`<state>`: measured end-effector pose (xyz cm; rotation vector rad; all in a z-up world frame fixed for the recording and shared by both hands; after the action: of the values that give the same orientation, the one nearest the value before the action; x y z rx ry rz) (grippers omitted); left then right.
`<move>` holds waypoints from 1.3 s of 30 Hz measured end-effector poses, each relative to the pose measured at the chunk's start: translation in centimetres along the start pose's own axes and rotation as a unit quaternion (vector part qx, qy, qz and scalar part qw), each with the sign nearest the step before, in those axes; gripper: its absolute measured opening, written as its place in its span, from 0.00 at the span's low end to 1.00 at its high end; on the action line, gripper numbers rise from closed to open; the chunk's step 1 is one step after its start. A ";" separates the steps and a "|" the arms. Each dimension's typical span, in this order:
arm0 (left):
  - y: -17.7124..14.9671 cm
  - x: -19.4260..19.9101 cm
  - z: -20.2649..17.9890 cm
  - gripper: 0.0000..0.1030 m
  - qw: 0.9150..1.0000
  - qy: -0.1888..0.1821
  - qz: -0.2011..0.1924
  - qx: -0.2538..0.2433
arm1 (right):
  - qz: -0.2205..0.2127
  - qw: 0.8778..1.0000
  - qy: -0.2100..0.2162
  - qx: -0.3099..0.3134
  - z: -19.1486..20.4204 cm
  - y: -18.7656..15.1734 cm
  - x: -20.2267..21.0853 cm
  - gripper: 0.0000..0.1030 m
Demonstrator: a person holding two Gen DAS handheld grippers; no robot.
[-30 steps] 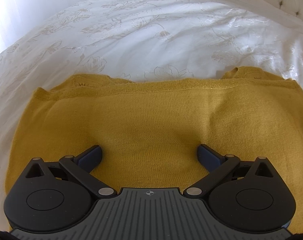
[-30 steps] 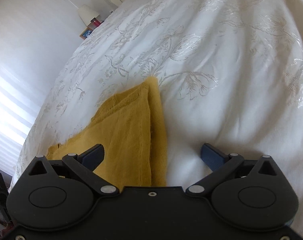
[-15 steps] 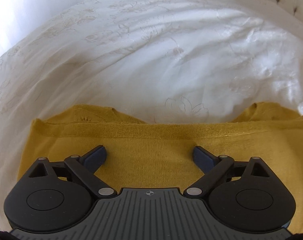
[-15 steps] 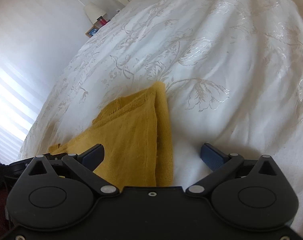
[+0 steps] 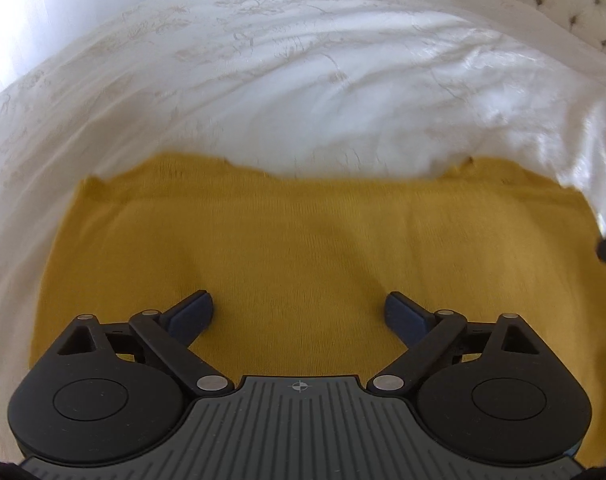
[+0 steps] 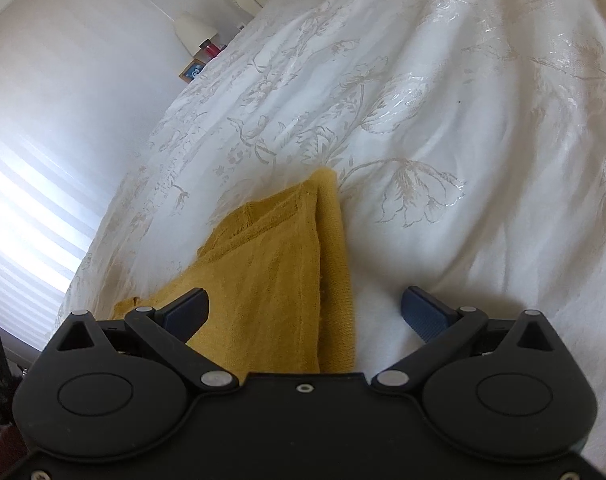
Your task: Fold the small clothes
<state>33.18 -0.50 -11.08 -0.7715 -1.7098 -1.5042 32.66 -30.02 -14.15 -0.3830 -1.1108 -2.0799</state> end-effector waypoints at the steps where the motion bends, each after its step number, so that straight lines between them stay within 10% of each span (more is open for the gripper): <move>1: -0.8 0.6 0.1 0.91 1.000 -0.002 0.000 -0.003 | 0.000 1.000 0.001 -0.001 0.0 0.0 0.0 1.00; 13: -7.7 4.6 1.3 0.91 0.999 -0.037 0.016 -0.019 | 0.003 0.999 0.039 -0.006 0.5 -0.4 0.1 1.00; 33: -2.1 6.4 15.5 0.90 0.994 -0.025 -0.079 0.070 | 0.038 0.992 0.055 0.110 3.8 -2.4 -0.5 0.99; 36: -1.5 5.9 17.9 0.90 0.993 -0.023 -0.084 0.083 | 0.035 0.992 0.052 0.110 3.7 -2.5 -0.3 0.82; 39: -0.8 5.2 19.8 0.90 0.991 -0.024 -0.087 0.094 | 0.036 0.994 0.053 0.084 3.0 -2.5 0.0 0.43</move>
<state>27.06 18.87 -8.44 -0.5753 -1.9651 -1.4220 30.59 -26.70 -13.84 -0.2254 -1.1815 -1.9045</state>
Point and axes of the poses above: each gripper's, at about its wrist camera, not at the fingertips, and x roughly against the way its jaws point, z to its left, y to its top, the point moved 4 cm from there along -x, roughly the way its jaws point, and after that the axes turned 10 degrees about x, right-handed, at the moved point
